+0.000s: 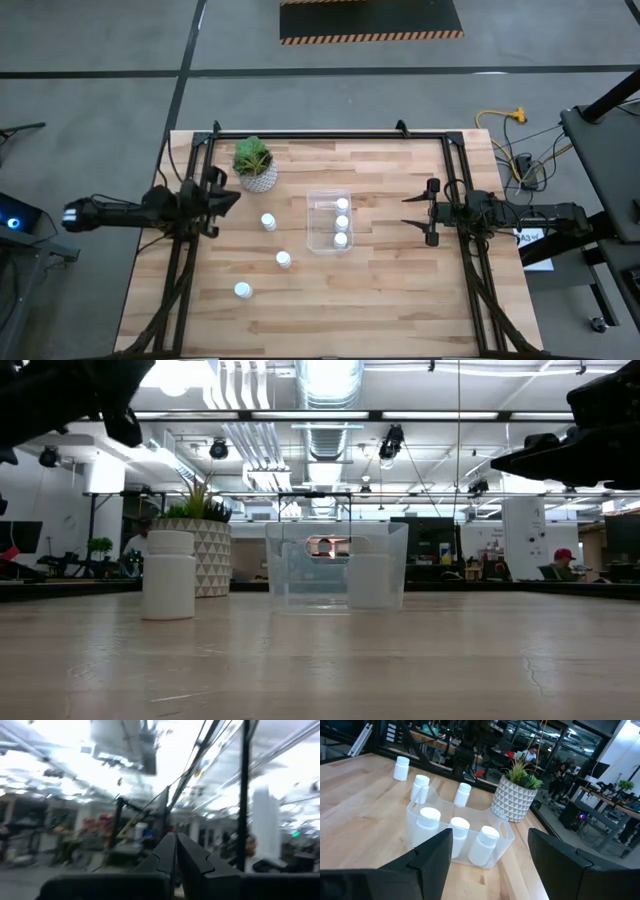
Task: Pick and place pill bottles into a basket
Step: Put the white pill bottle into the transparent container
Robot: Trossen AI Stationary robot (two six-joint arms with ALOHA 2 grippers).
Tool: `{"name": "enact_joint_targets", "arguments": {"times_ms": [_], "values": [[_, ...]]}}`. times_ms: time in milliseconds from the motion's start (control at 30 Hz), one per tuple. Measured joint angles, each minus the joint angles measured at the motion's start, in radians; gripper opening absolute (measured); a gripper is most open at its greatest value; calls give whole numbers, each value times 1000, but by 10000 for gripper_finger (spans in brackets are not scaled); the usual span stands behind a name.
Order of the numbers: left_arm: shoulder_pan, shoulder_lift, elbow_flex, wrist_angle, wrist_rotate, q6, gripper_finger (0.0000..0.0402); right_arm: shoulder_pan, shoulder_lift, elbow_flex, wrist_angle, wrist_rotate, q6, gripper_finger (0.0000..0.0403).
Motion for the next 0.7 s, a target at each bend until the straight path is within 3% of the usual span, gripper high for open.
{"name": "enact_joint_targets", "arguments": {"times_ms": [300, 700], "values": [[-1, 126, 6, 158, 149, -113, 0, 0, 0, 0, 0, 0, 0, 249], [-12, 349, 109, 195, 556, -183, 0, 0, 0, 0, 0, 0, 0, 249]]}}
